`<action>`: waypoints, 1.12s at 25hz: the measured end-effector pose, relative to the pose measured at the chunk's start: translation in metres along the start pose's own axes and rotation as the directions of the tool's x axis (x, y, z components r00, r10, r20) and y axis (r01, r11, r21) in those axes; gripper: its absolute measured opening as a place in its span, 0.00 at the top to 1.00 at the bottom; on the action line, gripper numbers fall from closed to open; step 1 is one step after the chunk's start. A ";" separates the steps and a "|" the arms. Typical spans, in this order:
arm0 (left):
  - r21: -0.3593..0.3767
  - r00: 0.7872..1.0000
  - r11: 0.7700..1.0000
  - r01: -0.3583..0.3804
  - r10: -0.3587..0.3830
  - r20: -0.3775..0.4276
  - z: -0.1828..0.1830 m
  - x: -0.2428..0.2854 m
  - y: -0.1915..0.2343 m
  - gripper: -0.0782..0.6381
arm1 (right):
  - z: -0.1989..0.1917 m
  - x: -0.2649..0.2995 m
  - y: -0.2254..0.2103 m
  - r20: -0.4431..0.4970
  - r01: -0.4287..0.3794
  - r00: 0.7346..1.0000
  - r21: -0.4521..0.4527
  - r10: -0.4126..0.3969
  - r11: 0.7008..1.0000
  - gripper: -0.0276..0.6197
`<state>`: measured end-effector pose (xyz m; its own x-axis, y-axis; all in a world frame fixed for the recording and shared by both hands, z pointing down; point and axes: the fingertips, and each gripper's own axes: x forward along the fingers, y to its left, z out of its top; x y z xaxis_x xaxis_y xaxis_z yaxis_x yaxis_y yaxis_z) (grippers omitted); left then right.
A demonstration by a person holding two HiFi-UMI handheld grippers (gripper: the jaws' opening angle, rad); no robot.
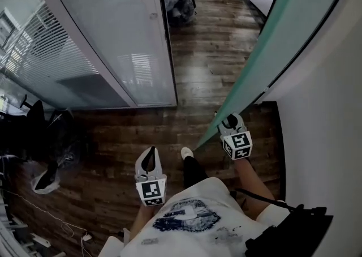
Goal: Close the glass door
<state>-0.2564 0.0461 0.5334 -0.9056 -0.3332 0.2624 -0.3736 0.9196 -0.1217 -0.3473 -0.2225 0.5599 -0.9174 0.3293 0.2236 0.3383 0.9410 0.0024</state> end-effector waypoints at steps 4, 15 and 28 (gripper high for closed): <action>-0.013 1.000 1.000 -0.013 0.013 -0.023 -0.007 0.021 0.019 0.89 | 0.008 0.028 0.006 -0.008 0.015 1.000 -0.001 -0.015 1.000 0.78; 0.008 1.000 1.000 -0.026 0.026 0.002 0.033 0.144 0.057 0.89 | 0.016 0.108 -0.010 -0.025 0.068 0.997 0.029 -0.067 0.997 0.78; 0.022 0.997 0.998 -0.052 0.051 0.052 0.075 0.178 0.083 0.89 | 0.040 0.146 0.012 -0.016 0.066 0.998 0.001 -0.066 0.998 0.78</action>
<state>-0.4635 0.0474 0.4980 -0.9325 -0.2965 0.2062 -0.3305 0.9308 -0.1563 -0.4857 -0.1595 0.5538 -0.9343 0.2654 0.2382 0.2771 0.9607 0.0166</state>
